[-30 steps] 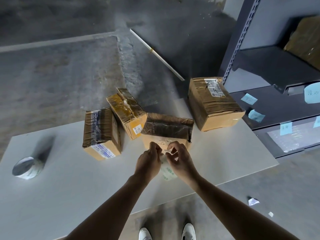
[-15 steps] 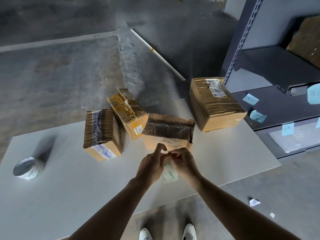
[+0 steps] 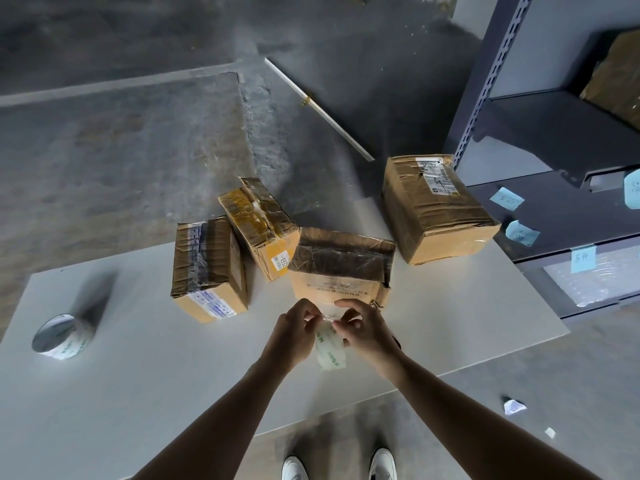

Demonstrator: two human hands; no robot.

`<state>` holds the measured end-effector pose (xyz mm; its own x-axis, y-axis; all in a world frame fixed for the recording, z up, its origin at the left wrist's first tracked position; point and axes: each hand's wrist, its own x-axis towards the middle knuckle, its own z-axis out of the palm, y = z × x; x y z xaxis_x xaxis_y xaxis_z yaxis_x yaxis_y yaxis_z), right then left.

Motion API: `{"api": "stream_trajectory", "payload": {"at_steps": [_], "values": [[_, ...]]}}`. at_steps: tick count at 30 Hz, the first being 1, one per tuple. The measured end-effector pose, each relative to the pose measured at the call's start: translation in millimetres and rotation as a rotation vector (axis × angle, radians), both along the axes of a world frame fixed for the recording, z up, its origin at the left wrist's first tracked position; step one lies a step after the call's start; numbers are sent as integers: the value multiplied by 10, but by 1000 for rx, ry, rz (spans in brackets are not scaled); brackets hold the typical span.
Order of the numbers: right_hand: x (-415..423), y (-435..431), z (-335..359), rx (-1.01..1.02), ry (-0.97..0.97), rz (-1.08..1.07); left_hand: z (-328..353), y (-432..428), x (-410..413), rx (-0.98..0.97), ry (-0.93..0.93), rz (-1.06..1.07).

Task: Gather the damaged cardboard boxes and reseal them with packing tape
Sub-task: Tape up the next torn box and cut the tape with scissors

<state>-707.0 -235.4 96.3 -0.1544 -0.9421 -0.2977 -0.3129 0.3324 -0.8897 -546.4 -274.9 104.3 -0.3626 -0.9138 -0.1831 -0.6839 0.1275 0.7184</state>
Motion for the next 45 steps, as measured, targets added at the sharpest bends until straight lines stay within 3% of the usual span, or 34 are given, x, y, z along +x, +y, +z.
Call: {"api": "stream_trajectory", "payload": {"at_steps": [4,10,16,21,26,29,33,38,45], "values": [[55,12,-23,-148,225,128,-81,-1,123,37,19,-7],[194,191,-252,-333,530,493,-204,89,305,90,16,21],[224,270,-355,-263,486,547,-261,71,384,64,-6,44],[156,156,-205,-339,537,433,-140,-51,355,-151,-23,72],[42,-57,29,-600,697,331,89,-223,228,-478,-4,77],[-40,-233,187,-736,796,236,183,-394,137,-650,-87,-12],[-150,-452,229,-617,933,212,227,-620,-38,-582,-213,-214],[-188,-615,182,-460,964,348,178,-780,-187,-527,-370,-392],[-210,-702,80,-422,991,364,-54,-948,-186,-628,-417,-444]]}}
